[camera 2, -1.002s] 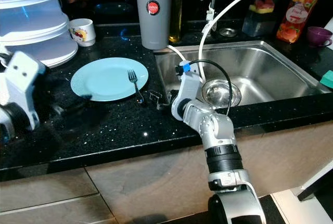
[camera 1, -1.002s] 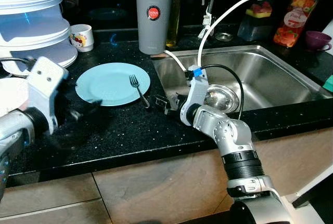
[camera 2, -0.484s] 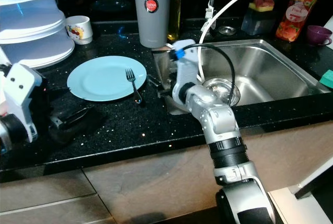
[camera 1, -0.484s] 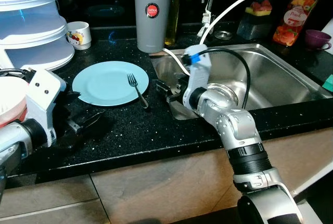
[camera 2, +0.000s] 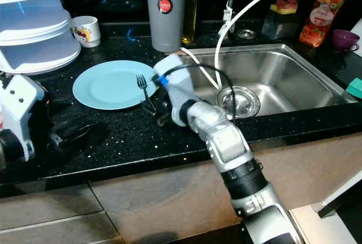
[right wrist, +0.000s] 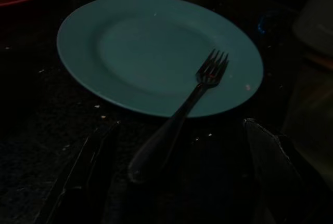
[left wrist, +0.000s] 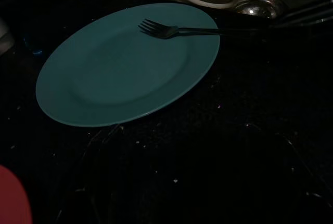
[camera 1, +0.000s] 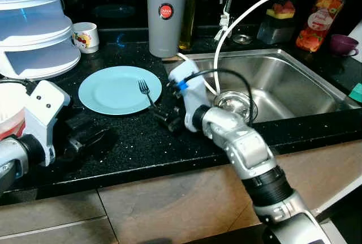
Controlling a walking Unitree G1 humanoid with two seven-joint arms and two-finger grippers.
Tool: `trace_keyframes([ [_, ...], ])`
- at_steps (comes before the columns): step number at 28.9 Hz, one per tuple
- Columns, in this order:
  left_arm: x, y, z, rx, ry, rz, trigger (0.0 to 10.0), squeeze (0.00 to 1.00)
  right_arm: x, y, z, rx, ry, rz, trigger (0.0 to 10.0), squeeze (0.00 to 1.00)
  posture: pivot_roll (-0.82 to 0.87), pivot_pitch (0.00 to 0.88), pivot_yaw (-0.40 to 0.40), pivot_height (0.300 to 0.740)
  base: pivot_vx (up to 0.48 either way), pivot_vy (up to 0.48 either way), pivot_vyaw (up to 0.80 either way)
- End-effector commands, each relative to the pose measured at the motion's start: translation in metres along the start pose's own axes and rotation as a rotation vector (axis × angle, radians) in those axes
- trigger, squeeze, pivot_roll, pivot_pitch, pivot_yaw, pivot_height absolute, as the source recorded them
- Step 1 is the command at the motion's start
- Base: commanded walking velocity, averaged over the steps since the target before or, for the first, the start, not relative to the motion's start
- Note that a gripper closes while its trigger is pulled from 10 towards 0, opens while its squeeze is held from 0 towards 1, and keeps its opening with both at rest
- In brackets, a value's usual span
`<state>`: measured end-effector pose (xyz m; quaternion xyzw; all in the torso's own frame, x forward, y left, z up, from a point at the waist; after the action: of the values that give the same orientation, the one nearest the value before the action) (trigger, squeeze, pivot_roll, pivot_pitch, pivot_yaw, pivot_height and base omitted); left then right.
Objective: Kitchen organization
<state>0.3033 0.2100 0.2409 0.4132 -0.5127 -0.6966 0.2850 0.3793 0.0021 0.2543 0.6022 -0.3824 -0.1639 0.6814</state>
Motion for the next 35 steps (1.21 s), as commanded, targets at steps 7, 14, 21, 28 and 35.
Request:
trace_keyframes([
  [7, 0.0, 0.001, 0.004, -0.015, -0.005, -0.021, 10.0, 0.0, -0.02, -0.016, -0.004, -0.06, 0.034, -0.146, 10.0, 0.0, 0.01, 0.087, -0.035, 0.74, 0.0, 0.0, 0.0],
  [14, 0.002, 0.003, 0.003, -0.006, -0.011, -0.02, 10.0, 0.0, -0.015, -0.026, -0.008, -0.083, -0.022, -0.198, 10.0, 0.0, 0.0, 0.086, -0.035, 0.74, 0.0, 0.0, 0.0],
  [21, 0.005, 0.004, 0.001, -0.001, -0.025, -0.018, 10.0, 0.0, -0.01, -0.026, -0.013, -0.069, -0.07, -0.279, 10.0, 0.0, 0.01, 0.084, -0.036, 0.74, 0.0, 0.0, 0.0],
  [28, 0.006, 0.005, 0.0, 0.0, -0.029, -0.018, 10.0, 0.0, -0.012, -0.02, -0.016, -0.043, -0.068, -0.324, 10.0, 0.0, 0.01, 0.084, -0.036, 0.74, 0.0, 0.0, 0.0],
  [35, 0.006, 0.005, -0.001, 0.0, -0.03, -0.017, 10.0, 0.0, -0.013, -0.018, -0.018, -0.029, -0.067, -0.346, 4.9, 0.0, 0.01, 0.086, -0.036, 0.74, 0.0, 0.0, 0.0],
])
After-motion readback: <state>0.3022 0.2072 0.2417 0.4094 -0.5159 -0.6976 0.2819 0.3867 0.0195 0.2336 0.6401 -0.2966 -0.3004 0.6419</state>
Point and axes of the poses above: a point about 5 cm out from each wrist's last joint towards the gripper, its own z axis pointing back from the gripper into the wrist, its own y axis along the axis of the wrist's last joint, x = y × z, the point moved 6 cm from there along -z, pointing out of the wrist towards the gripper, and after that the axes turned 3 degrees about z, right-handed, at the moved point
